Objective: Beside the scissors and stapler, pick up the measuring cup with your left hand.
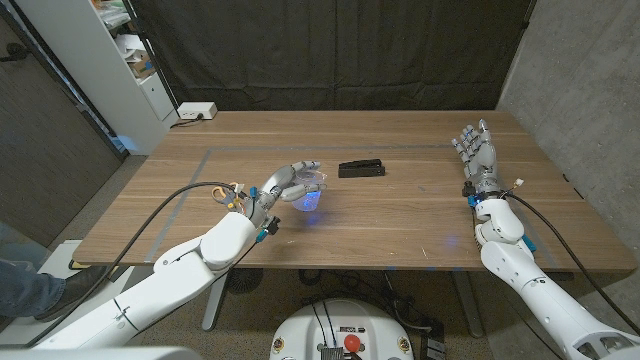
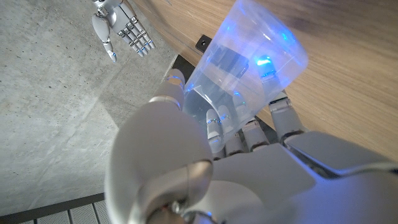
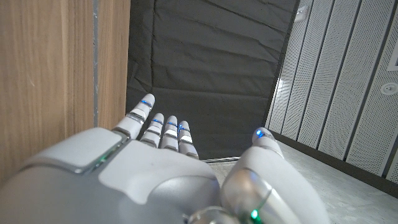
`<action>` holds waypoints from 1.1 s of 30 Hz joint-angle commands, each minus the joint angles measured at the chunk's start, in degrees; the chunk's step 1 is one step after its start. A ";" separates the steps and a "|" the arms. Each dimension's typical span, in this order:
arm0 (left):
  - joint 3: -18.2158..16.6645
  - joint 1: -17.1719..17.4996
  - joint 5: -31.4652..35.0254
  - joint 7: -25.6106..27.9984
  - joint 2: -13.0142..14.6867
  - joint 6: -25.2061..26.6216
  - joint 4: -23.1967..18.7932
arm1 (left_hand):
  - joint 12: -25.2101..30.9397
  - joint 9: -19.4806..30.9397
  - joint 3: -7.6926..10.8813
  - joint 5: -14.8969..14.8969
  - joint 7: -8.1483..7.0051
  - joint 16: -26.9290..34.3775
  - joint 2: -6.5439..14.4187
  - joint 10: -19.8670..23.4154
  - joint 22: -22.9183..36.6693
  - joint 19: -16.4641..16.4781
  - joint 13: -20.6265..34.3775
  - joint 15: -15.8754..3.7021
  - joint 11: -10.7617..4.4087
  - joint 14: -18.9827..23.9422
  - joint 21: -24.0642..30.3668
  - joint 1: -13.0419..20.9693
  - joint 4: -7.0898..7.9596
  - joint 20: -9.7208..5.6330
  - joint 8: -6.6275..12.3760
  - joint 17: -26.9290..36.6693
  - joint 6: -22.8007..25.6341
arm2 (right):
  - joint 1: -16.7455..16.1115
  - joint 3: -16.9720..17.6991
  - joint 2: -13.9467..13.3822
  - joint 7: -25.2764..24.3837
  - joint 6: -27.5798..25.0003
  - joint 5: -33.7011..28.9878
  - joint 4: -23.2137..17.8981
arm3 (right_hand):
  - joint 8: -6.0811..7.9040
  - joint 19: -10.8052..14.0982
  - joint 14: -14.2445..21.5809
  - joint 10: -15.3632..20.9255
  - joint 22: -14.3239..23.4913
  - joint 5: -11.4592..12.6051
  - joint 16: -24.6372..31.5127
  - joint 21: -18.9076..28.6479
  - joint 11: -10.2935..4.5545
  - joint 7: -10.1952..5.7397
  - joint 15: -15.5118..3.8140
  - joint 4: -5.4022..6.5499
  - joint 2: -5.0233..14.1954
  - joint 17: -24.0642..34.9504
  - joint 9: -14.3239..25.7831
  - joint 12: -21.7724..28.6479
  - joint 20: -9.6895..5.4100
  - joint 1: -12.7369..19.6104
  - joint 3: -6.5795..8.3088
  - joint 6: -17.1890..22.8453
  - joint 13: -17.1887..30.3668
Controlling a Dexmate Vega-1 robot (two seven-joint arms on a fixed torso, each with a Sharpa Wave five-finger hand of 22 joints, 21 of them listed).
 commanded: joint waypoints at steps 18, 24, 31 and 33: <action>-1.64 -5.10 1.34 -4.66 0.98 -5.19 1.78 | 0.16 0.38 -0.60 -0.24 -0.03 0.19 0.54 0.10 0.21 -0.16 0.95 -0.28 -0.42 -0.23 -0.56 0.02 -0.07 0.10 -0.22 0.33 0.16 | -0.78 -0.33 -0.53 -4.11 -1.17 -2.62 -4.29 | -0.10 0.45 0.48 0.49 0.17 0.57 0.24 0.57 0.28 -0.28 0.11 -0.04 0.47 0.20 0.27 0.08 0.42 0.46 -0.06 0.31 0.14; -1.64 -6.61 2.56 -5.65 1.35 -5.22 1.59 | 0.25 0.39 -0.63 -0.24 -0.08 0.18 0.54 0.30 0.22 -0.17 1.15 -0.37 -0.41 -0.16 -0.70 0.03 -0.05 0.07 -0.18 0.32 0.35 | -0.86 -0.59 -0.52 -4.59 -1.35 -3.14 -4.87 | -0.09 0.46 0.48 0.46 0.17 0.57 0.22 0.56 0.27 -0.29 0.13 -0.06 0.51 0.20 0.27 0.06 0.42 0.49 -0.09 0.31 0.14; -2.05 -7.59 3.19 -6.07 1.26 -5.35 1.02 | 0.31 0.41 -0.65 -0.24 -0.03 0.19 0.56 0.45 0.22 -0.18 1.36 -0.42 -0.36 -0.06 -0.83 0.12 -0.07 0.09 -0.20 0.31 0.39 | -0.08 -0.84 -0.09 -4.65 -1.34 -3.30 -4.20 | -0.08 0.53 0.60 0.47 0.17 0.58 0.25 0.57 0.18 -0.24 0.14 -0.08 0.56 0.21 0.27 0.05 0.39 0.53 -0.12 0.35 0.15; -2.10 -7.80 3.40 -6.18 1.27 -4.88 0.70 | 0.34 0.42 -0.66 -0.23 -0.10 0.21 0.51 0.52 0.22 -0.16 1.43 -0.45 -0.55 0.02 -0.87 0.24 -0.14 0.04 -0.18 0.29 0.50 | 0.41 -0.97 0.09 -4.40 -1.32 -3.27 -3.66 | -0.07 0.55 0.62 0.48 0.17 0.58 0.25 0.58 0.19 -0.28 0.15 -0.09 0.56 0.21 0.27 0.06 0.38 0.54 -0.13 0.37 0.15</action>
